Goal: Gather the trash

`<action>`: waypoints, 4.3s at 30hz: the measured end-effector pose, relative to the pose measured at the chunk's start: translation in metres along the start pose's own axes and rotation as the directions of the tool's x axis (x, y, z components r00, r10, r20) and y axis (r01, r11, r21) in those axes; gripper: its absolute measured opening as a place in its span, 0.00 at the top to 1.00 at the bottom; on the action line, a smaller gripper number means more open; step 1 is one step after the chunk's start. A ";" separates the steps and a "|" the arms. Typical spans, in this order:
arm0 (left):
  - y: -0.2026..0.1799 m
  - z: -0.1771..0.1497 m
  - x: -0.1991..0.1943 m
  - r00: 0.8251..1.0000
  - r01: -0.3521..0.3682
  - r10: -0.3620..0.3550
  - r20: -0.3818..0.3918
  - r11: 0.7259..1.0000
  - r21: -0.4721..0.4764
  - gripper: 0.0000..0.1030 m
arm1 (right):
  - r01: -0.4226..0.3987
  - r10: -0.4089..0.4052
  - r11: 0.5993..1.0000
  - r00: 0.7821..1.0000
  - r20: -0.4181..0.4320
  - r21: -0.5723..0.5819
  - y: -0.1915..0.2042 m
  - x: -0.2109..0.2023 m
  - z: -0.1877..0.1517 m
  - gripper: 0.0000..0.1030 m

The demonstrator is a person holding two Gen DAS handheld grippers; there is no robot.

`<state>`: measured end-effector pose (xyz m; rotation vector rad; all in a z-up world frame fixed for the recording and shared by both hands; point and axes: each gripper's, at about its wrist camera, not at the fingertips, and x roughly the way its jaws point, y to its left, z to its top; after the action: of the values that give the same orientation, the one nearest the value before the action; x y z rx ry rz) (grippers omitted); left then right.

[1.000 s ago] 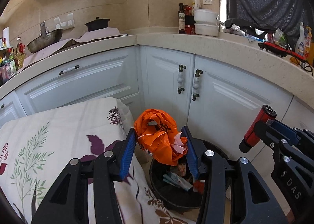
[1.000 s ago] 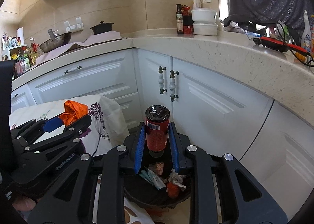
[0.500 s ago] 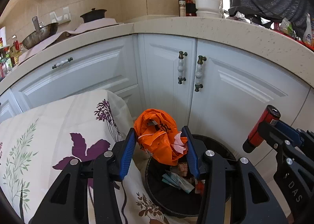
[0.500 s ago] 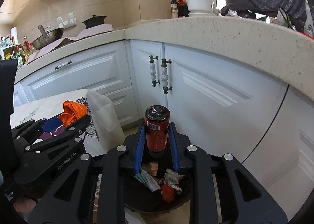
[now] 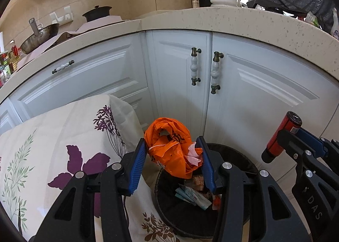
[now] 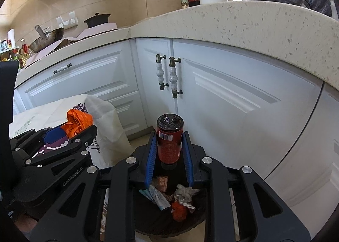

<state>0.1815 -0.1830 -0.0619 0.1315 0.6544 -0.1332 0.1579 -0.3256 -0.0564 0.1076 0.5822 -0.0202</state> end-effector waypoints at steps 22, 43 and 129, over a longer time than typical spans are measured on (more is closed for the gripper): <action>-0.008 0.003 0.013 1.000 -0.012 0.012 -0.021 1.000 0.008 0.27 | 0.033 -0.034 0.999 0.999 0.019 0.025 -0.007 0.009 -0.002 0.57; -0.002 0.007 0.001 1.000 0.006 -0.006 -0.005 1.000 -0.001 0.19 | 0.095 -0.098 0.993 0.994 0.046 0.064 -0.012 -0.014 0.001 0.34; 0.133 -0.076 -0.225 0.989 0.052 -0.043 0.145 0.997 -0.060 0.15 | 0.134 -0.127 0.991 0.975 0.180 -0.028 0.107 -0.239 -0.057 0.15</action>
<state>-0.0189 -0.0218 0.0267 0.0446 0.5178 -0.1657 -0.0679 -0.2155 0.0381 0.0276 0.4095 -0.1446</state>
